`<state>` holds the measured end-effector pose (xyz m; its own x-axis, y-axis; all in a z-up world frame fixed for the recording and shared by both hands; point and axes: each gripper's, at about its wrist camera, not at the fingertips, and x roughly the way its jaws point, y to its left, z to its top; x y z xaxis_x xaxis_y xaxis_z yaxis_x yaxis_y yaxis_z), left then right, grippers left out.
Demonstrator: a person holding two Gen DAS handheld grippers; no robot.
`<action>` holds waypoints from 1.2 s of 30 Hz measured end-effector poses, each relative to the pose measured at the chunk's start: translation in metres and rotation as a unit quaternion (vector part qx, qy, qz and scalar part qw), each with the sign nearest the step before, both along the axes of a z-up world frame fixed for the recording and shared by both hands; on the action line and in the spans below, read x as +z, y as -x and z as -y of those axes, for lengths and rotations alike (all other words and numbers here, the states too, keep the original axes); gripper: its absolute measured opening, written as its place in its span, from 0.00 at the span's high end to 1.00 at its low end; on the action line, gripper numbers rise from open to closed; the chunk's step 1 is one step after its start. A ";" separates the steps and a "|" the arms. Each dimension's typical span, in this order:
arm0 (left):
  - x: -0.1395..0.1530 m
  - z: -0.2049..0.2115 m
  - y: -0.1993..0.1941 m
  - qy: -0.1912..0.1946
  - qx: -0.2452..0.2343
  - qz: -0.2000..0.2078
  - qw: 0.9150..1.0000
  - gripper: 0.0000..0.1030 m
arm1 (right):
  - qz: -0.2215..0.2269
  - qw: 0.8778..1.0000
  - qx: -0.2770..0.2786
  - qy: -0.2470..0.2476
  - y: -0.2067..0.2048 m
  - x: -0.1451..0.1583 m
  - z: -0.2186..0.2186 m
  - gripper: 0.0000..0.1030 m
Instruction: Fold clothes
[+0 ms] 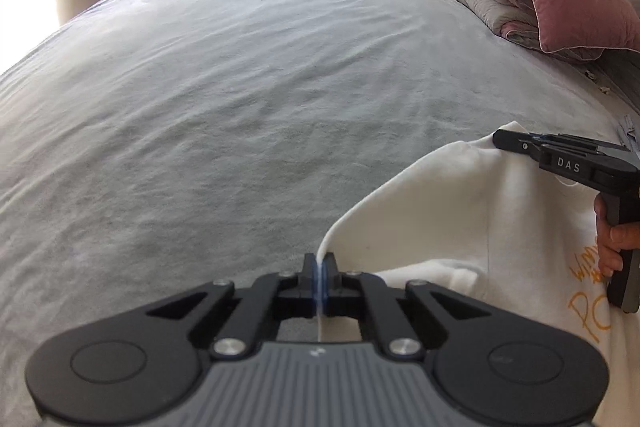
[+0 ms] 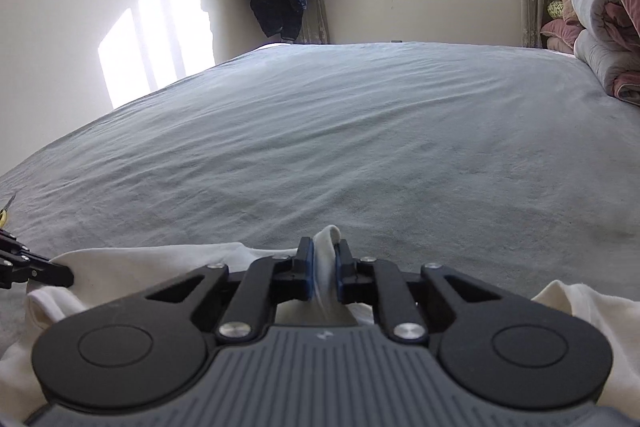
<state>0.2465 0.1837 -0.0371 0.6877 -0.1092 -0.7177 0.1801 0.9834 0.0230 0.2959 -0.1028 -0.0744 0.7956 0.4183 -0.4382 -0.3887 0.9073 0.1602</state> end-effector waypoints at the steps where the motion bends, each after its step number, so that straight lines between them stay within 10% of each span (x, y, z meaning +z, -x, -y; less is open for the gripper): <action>1: 0.003 0.003 -0.005 -0.013 -0.004 0.005 1.000 0.98 | 0.022 1.000 -0.009 -0.006 0.002 0.003 0.001 0.88; 9: -0.032 0.012 -0.045 -0.056 0.008 -0.041 0.998 0.93 | -0.027 0.998 -0.022 0.061 -0.029 -0.024 -0.019 0.86; 16: -0.015 -0.014 -0.021 0.024 0.079 -0.034 0.996 0.68 | -0.042 0.996 -0.043 0.066 -0.021 -0.018 -0.013 0.50; 22: 0.001 -0.039 0.016 0.132 0.131 -0.044 0.982 0.63 | -0.049 0.996 -0.046 0.055 0.005 0.001 -0.010 0.50; 36: -0.013 -0.048 0.106 0.192 0.182 -0.108 0.958 0.53 | -0.091 0.995 -0.038 0.022 0.086 0.030 -0.005 0.42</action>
